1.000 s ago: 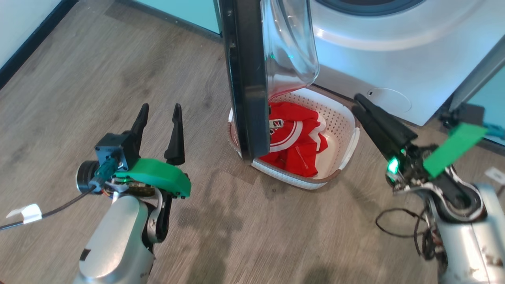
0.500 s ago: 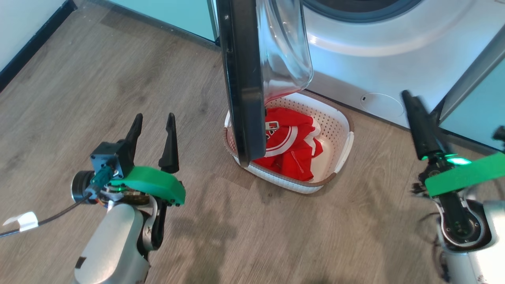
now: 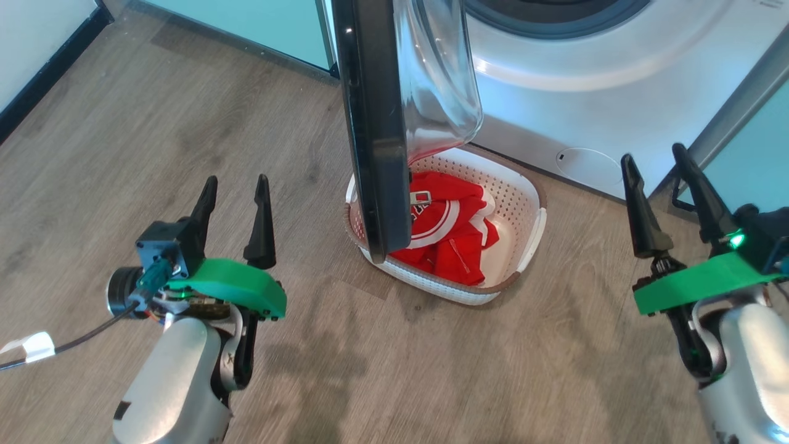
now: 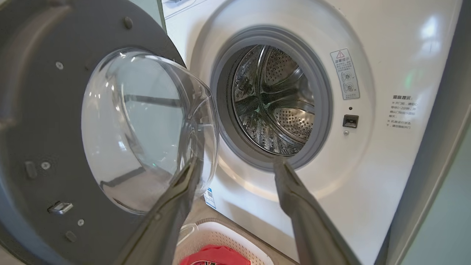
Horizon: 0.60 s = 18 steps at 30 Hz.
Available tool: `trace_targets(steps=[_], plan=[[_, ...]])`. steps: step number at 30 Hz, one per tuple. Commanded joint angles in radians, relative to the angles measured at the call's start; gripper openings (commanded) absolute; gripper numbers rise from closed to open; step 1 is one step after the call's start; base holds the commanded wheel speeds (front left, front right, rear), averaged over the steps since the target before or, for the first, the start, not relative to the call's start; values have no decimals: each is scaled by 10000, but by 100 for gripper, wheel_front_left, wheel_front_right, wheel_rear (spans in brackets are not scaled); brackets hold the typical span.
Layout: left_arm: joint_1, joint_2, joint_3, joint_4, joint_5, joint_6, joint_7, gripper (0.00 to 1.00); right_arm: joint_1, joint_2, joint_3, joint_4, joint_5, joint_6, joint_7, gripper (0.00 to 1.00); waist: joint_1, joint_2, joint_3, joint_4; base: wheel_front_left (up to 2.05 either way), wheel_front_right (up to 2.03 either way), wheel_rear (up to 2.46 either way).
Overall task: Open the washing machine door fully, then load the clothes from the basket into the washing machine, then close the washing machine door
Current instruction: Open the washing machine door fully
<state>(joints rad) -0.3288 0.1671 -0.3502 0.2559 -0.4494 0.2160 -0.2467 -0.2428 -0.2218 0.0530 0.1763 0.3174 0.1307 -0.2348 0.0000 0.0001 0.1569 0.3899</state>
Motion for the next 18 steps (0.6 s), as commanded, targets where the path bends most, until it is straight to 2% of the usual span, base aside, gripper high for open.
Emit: trace_targets(steps=[1,7,18], plan=[[-238,304,402,-346,-47,73,-21,100,-320,51,90,-153,-233,0,-135,100,0,-1,-5,5,0,0,0],[-200,344,382,-349,-75,101,-21,100,-390,282,-44,557,-766,0,-225,100,0,-1,-26,-5,0,0,0],[-174,391,333,-340,-130,134,-8,100,-523,372,-86,991,-849,0,-264,100,0,-1,-86,-31,0,0,0]])
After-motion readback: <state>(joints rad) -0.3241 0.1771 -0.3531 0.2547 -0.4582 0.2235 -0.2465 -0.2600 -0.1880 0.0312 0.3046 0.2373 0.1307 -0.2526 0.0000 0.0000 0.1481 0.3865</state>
